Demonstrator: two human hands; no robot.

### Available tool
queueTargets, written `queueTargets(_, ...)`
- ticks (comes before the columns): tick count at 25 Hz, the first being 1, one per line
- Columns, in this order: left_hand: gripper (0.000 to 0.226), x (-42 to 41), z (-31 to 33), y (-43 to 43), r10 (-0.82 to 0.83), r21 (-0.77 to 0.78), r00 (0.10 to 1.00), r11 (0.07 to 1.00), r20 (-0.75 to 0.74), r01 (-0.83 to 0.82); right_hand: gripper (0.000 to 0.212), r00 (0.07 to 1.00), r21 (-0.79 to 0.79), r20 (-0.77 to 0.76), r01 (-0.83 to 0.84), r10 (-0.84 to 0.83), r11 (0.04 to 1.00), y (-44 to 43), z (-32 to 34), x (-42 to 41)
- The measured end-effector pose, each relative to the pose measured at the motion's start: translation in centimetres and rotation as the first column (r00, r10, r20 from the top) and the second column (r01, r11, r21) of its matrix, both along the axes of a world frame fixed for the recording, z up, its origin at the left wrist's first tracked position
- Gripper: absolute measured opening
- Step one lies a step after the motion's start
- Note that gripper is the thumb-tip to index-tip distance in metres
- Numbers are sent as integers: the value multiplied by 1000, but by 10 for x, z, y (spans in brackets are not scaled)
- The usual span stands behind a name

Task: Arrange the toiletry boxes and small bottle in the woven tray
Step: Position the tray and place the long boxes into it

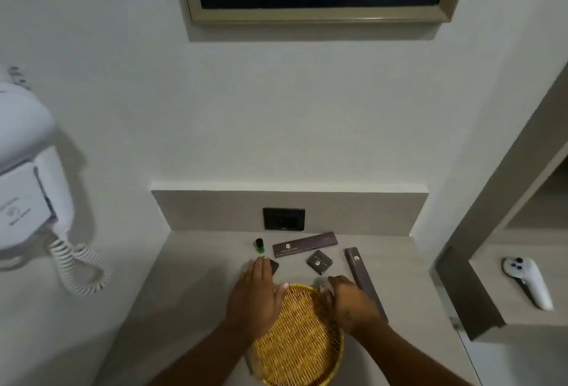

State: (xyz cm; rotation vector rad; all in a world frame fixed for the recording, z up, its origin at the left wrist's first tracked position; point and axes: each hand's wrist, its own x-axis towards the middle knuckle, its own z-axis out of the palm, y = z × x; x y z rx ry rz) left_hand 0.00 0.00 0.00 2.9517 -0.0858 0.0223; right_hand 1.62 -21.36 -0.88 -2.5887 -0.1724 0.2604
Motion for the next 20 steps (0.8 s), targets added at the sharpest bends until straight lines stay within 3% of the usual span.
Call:
queueTargets(4,63,-22,-18,2,194,61,971,980,-140,-187,27,986,77,-116,131,-122,988,6,-3,0)
queueTargets(9,46,-42,-29,-2,319,1,896,942,-310,-335,26,960,79,-179,234,-217,969,15,-3,7)
queueTargets(16,37,-44,-39,3,351,-95,873,910,-339,-403,21,913,94,-261,347,-313,933,19,-5,18)
queueTargets(20,31,-31,-36,5,307,-84,914,937,-266,-339,24,858,50,-311,445,-409,894,15,0,19)
